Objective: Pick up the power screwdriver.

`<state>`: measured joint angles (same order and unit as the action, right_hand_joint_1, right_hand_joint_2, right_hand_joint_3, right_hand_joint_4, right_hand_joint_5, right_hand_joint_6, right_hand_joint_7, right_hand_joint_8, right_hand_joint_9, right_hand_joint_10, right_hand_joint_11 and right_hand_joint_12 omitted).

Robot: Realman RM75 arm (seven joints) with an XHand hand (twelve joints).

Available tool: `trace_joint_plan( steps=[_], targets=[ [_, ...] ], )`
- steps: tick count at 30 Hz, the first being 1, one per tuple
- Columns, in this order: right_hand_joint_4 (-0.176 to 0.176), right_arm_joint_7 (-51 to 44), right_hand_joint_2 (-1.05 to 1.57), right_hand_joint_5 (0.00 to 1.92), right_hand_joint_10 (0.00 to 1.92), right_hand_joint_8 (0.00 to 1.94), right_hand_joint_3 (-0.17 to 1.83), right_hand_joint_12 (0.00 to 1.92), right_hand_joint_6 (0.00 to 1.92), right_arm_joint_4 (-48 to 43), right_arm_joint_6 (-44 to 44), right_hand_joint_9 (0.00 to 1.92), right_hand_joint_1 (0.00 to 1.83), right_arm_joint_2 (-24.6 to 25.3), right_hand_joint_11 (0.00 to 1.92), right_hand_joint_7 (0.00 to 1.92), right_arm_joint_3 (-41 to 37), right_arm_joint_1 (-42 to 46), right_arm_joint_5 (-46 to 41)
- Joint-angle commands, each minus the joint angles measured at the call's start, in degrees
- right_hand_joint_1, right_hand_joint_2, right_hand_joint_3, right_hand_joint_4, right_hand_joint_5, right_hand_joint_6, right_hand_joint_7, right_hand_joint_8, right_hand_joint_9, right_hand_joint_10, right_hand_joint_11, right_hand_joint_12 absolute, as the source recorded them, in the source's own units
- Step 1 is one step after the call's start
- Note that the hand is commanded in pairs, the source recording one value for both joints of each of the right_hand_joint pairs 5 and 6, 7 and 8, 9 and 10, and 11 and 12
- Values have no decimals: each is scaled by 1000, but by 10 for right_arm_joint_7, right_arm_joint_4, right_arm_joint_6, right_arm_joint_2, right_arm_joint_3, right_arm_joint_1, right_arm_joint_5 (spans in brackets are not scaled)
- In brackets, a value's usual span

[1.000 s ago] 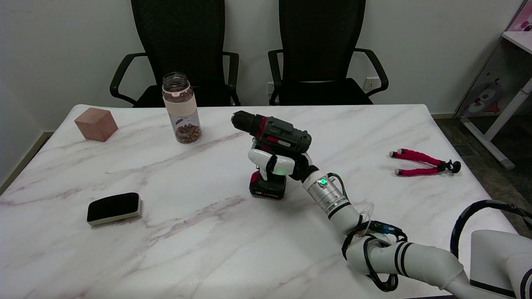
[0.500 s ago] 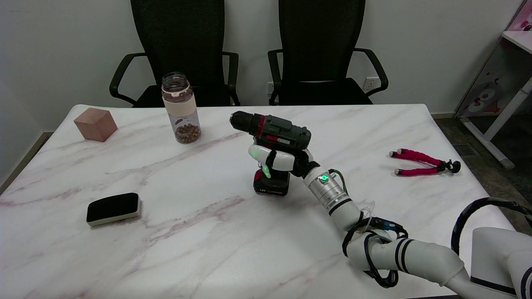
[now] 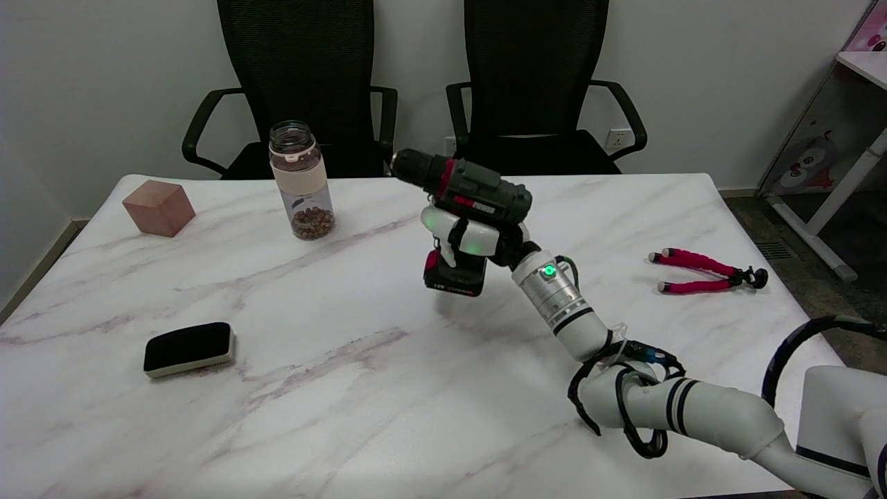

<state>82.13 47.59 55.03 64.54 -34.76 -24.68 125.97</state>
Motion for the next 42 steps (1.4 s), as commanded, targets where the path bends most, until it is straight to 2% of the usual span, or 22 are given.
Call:
trace_joint_plan(
  steps=[1, 24, 42],
  targets=[
    [176, 2, 765, 1920, 1920, 1920, 731, 1830, 1920, 90, -2, 1920, 887, -67, 1830, 1920, -32, -21, 0],
    [176, 4, 777, 1920, 1920, 1920, 757, 1827, 1920, 144, -38, 1920, 889, -142, 1827, 1920, -44, -70, 0],
    [176, 0, 762, 1920, 1920, 1920, 761, 1847, 1920, 183, -42, 1920, 890, -150, 1847, 1920, -40, -51, -3]
  ],
)
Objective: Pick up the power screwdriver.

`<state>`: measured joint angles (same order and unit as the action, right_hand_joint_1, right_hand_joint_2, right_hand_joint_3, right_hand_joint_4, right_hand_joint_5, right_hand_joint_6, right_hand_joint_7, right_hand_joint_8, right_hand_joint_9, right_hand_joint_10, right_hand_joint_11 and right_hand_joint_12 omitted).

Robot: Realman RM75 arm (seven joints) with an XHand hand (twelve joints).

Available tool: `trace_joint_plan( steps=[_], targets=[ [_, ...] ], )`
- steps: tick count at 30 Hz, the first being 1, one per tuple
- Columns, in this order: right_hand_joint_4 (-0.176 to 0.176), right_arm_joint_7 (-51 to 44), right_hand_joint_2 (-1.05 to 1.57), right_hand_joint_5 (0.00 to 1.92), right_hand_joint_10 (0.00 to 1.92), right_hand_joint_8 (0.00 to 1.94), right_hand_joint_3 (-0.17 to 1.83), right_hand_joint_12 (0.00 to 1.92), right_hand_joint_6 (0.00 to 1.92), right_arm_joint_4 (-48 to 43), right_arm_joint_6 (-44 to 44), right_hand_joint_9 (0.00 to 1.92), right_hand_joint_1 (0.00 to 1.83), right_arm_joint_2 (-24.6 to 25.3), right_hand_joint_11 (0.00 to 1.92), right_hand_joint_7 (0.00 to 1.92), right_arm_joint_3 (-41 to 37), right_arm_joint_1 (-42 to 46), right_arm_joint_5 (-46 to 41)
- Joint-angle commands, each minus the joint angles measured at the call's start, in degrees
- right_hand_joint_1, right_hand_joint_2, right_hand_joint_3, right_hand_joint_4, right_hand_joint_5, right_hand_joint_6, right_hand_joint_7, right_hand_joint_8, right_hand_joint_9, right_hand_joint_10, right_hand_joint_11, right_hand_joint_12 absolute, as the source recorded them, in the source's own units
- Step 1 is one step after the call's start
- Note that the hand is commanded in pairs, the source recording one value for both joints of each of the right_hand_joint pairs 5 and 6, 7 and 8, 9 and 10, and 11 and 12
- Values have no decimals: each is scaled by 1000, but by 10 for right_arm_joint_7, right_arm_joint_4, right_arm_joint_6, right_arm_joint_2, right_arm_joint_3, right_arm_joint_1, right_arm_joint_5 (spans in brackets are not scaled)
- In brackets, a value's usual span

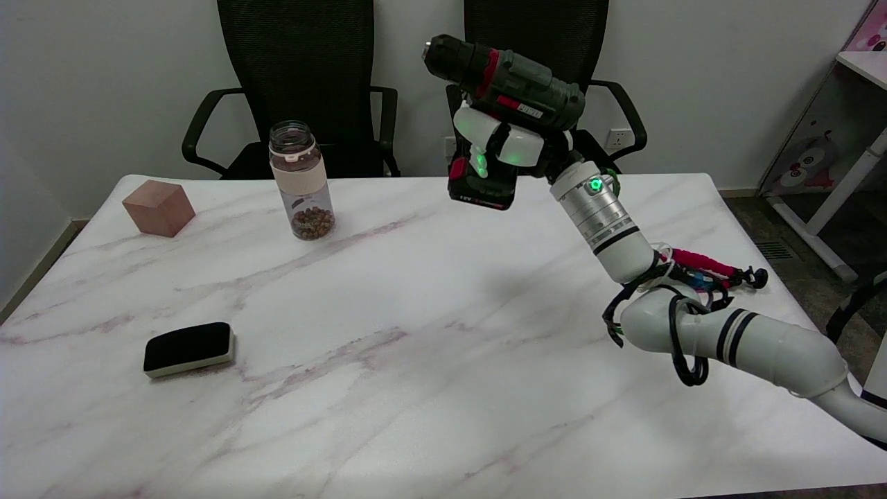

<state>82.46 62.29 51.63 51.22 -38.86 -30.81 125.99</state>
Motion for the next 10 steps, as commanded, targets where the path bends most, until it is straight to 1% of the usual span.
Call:
trace_joint_plan(
  steps=[1, 10],
  targets=[
    [176, -4, 761, 1920, 1920, 1920, 761, 1850, 1920, 39, -9, 1920, 889, -16, 1850, 1920, 1, 12, -9],
    [176, -5, 747, 1920, 1920, 1920, 749, 1872, 1920, 65, -10, 1920, 894, -19, 1872, 1920, -3, 33, -17]
  ],
)
